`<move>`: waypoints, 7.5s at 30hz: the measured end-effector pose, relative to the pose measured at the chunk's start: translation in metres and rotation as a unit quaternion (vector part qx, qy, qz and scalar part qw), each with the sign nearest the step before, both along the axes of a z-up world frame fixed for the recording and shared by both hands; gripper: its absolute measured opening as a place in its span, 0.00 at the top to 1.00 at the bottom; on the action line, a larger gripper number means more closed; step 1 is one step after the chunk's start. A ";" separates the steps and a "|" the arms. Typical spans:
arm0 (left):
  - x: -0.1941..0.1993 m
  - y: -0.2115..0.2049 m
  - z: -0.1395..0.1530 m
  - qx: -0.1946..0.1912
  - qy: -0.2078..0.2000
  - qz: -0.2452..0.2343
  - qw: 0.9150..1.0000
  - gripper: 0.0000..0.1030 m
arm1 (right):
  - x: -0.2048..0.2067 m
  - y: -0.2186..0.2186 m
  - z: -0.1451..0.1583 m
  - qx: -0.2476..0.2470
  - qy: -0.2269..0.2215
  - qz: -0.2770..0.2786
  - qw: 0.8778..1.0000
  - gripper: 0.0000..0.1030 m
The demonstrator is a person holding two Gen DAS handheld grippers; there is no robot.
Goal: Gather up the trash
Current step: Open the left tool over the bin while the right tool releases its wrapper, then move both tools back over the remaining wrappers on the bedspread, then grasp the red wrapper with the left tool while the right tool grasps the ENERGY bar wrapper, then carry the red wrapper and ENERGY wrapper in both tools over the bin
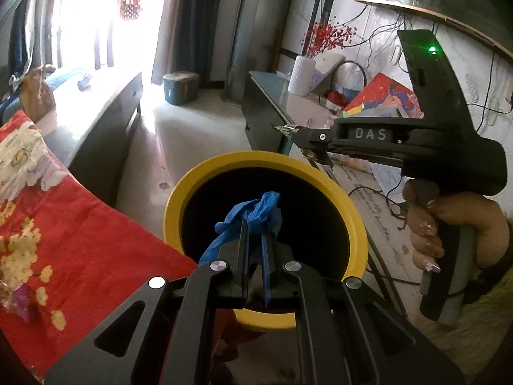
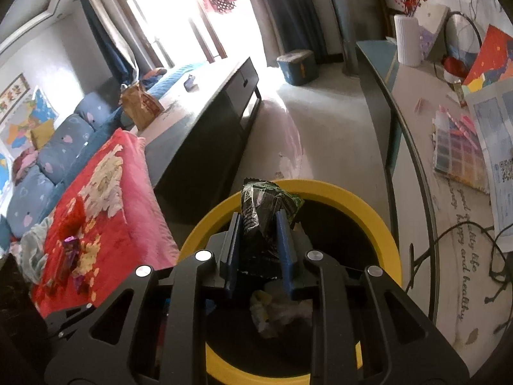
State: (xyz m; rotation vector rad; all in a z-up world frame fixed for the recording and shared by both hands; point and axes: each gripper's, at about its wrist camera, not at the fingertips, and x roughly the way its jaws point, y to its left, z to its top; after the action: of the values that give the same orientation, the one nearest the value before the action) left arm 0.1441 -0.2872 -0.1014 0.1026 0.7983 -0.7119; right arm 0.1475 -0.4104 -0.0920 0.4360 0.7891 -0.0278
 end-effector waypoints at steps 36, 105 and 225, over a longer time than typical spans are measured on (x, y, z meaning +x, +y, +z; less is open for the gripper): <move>-0.010 0.078 0.062 -0.039 -0.076 0.117 0.989 0.07 | -0.013 0.023 0.029 -0.012 -0.040 -0.003 0.999 0.35; -0.029 0.379 0.059 -0.051 -0.063 0.478 0.874 0.07 | -0.059 0.285 0.030 -0.068 -0.044 0.332 0.940 0.33; -0.050 0.190 0.099 -0.103 -0.052 0.171 0.978 0.81 | -0.019 0.109 0.065 -0.028 -0.099 0.117 0.988 0.86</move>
State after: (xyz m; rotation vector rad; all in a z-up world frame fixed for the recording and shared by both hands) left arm 0.0943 -0.0977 -0.0020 -0.1814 0.6170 -0.4550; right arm 0.1283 -0.3014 -0.0270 0.2862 0.6383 0.2084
